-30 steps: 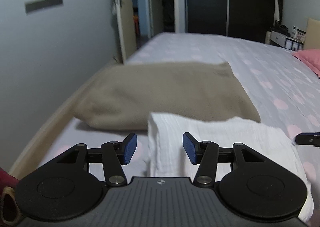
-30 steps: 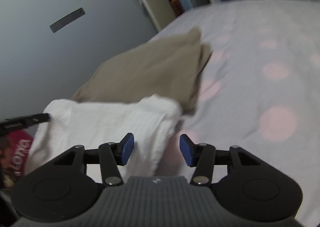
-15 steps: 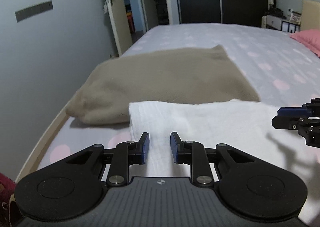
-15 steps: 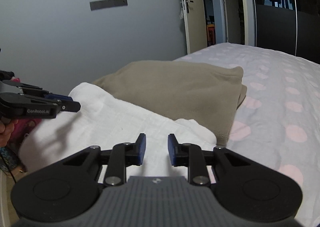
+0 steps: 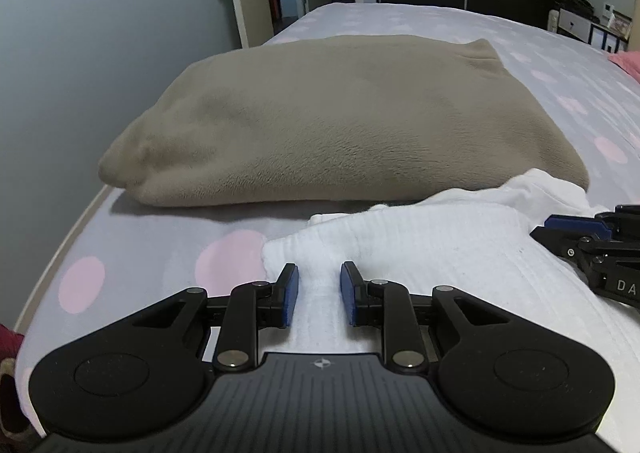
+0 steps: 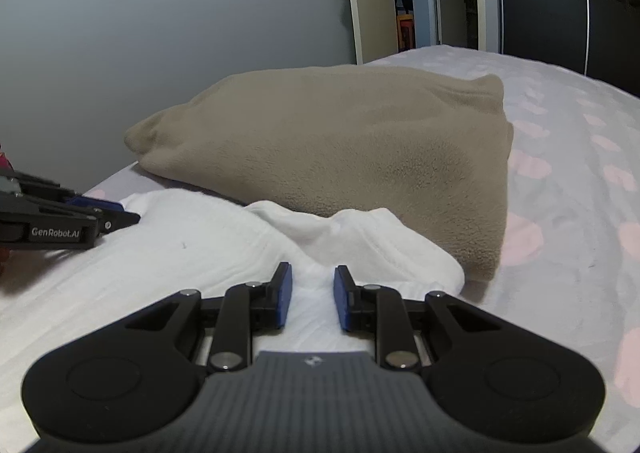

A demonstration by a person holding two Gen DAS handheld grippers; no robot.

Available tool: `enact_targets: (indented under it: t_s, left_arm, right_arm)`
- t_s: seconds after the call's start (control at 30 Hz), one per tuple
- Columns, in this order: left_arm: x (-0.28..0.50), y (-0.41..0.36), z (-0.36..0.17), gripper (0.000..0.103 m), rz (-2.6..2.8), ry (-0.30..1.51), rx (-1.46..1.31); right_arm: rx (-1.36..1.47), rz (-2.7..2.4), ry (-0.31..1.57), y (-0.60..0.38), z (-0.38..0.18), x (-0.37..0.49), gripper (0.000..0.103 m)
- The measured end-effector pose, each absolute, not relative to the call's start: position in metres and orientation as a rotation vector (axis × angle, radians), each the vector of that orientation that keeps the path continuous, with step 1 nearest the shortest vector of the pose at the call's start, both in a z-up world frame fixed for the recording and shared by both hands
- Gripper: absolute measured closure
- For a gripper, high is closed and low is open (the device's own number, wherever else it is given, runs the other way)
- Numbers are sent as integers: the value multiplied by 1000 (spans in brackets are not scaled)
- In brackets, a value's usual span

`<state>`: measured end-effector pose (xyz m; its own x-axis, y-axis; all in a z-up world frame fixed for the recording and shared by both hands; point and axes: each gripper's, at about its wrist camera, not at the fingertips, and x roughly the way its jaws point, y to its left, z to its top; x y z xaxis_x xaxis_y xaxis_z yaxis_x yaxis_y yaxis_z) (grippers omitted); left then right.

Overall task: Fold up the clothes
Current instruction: 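Open both grippers and lay the gauze cloth beside the beige blanket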

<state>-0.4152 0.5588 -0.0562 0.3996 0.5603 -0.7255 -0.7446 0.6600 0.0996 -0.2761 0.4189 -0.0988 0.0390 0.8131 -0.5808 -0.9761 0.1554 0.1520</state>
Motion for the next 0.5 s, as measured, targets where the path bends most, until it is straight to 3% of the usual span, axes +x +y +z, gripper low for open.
enact_targets:
  t_s: [0.2, 0.3, 0.37, 0.5]
  left_arm:
    - [-421, 560, -50, 77, 843, 786, -278]
    - [-428, 548, -37, 77, 848, 762, -252]
    - [-435, 540, -26, 77, 853, 749, -245]
    - [-453, 522, 0, 77, 862, 726, -252]
  right_arm:
    - [-332, 1432, 658, 425, -98, -269, 79]
    - [-315, 1470, 625, 404, -81, -268, 73]
    - [-299, 1498, 599, 388, -69, -267, 64]
    - [-269, 1552, 546, 357, -44, -266, 62]
